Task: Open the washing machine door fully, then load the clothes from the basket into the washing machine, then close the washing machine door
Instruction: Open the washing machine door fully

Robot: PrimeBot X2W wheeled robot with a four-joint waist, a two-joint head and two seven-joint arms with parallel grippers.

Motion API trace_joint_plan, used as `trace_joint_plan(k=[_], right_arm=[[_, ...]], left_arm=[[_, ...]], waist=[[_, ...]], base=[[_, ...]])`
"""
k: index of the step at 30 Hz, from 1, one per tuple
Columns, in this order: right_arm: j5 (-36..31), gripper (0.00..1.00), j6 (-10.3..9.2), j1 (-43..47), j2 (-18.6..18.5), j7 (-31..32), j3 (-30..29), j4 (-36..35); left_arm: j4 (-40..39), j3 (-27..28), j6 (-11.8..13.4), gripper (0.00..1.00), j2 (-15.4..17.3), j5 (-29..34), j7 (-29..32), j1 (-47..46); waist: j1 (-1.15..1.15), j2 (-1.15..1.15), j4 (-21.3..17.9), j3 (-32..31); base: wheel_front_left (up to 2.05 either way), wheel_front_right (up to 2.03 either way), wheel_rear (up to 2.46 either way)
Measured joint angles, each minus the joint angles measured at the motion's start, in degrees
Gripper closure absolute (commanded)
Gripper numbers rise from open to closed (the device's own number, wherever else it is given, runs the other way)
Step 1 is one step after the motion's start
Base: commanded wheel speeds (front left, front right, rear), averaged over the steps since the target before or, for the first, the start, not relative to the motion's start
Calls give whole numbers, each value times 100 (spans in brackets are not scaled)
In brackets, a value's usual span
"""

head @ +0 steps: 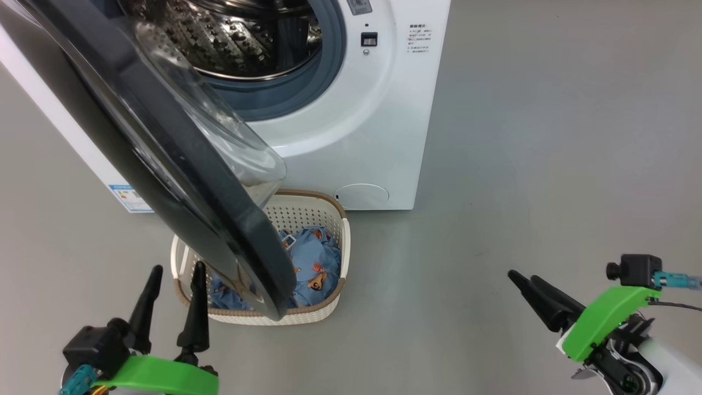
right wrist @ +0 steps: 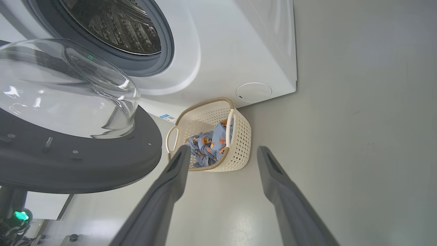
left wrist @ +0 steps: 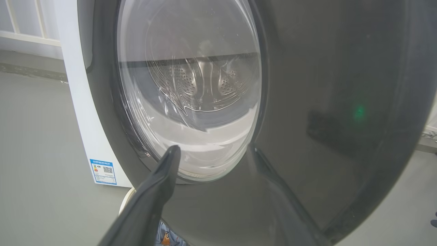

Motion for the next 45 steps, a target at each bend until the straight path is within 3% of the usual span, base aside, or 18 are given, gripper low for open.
trace_joint_plan(k=[10, 15, 22, 31, 37, 45], right_arm=[[-453, 0, 1, 1, -147, -1158, 314, 394], [-929, 0, 1, -8, -155, -1397, 253, 567], [-2316, 0, 1, 108, 123, -1399, -1244, 385], [-3960, 0, 1, 907, 836, -1401, -2914, -348], [-4529, 0, 2, 1217, 1106, -1404, -3455, -569], [-4964, 0, 2, 1503, 1291, -1404, -3590, -443]], left_arm=[[10, 71, 0, 0, -4, 1, -1, 5], [14, 99, 0, 0, -4, 2, 0, 5], [13, 140, 0, 0, -11, 21, -1, 6], [9, 167, 0, 0, -15, 42, 0, 6], [5, 174, 0, 0, -18, 42, 0, 5], [5, 171, 0, 0, -26, 42, 0, 0]], waist=[[0, 0, -31, -12], [0, 0, -30, -20], [0, 0, -40, -8], [0, 0, -45, -7], [0, 0, -40, 11], [0, 0, 0, 55]], base=[[0, 0, 0], [0, 0, 0], [0, 0, 0], [0, 0, 0], [0, 0, 0], [0, 0, 0]])
